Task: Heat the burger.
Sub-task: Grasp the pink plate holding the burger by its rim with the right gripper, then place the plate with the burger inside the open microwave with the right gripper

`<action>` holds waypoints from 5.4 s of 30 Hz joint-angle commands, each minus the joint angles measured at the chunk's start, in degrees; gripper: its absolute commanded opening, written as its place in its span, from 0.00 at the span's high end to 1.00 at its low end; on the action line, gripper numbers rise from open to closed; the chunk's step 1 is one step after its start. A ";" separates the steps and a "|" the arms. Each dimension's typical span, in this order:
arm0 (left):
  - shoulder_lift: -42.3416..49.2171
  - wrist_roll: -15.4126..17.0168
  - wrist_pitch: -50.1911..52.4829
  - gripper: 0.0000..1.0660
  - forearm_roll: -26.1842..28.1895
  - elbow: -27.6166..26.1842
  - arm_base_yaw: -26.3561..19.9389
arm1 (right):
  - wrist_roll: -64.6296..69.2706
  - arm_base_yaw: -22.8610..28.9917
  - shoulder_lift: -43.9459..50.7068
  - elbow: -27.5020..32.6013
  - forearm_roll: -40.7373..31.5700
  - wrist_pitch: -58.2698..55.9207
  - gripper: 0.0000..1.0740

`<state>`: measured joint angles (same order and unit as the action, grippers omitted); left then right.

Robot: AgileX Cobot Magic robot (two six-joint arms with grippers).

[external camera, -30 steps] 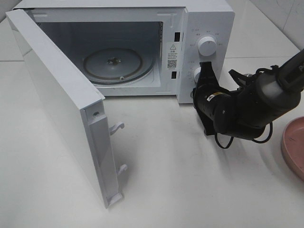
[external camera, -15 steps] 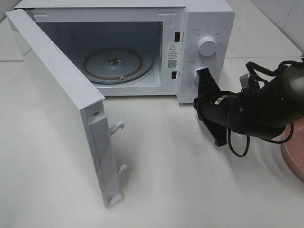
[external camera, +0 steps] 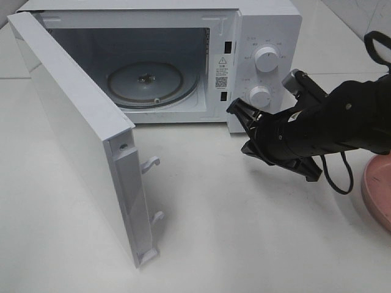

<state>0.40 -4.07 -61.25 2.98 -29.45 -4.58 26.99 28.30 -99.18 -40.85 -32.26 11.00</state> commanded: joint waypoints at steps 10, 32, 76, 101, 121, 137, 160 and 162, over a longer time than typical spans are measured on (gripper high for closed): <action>0.80 0.11 -0.06 0.08 -0.23 -0.06 -0.11 | -22.57 -3.32 6.93 0.00 6.02 -24.52 0.98; 0.80 0.11 -0.06 0.08 -0.23 -0.06 -0.11 | -24.75 -18.28 20.00 0.00 33.80 -51.39 0.45; 0.80 0.11 -0.06 0.08 -0.23 -0.06 -0.11 | -19.42 -22.92 -3.04 0.00 46.81 -37.47 0.22; 0.80 0.11 -0.06 0.08 -0.23 -0.06 -0.11 | -17.25 -22.52 -1.38 0.00 49.33 -39.59 1.00; 0.80 0.11 -0.06 0.08 -0.23 -0.06 -0.11 | 0.97 -12.03 2.81 0.00 67.67 -52.71 1.00; 0.80 0.11 -0.06 0.08 -0.23 -0.06 -0.11 | 2.69 -2.69 11.34 0.06 70.65 -61.59 1.00; 0.80 0.11 -0.06 0.08 -0.23 -0.06 -0.11 | -1.66 13.58 19.94 0.06 70.24 -67.90 1.00; 0.80 0.11 -0.06 0.08 -0.23 -0.06 -0.11 | -2.18 16.39 20.68 0.06 70.24 -68.93 1.00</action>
<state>0.40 -4.07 -61.25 2.98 -29.45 -4.58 25.84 43.20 -79.58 -41.08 34.95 -55.58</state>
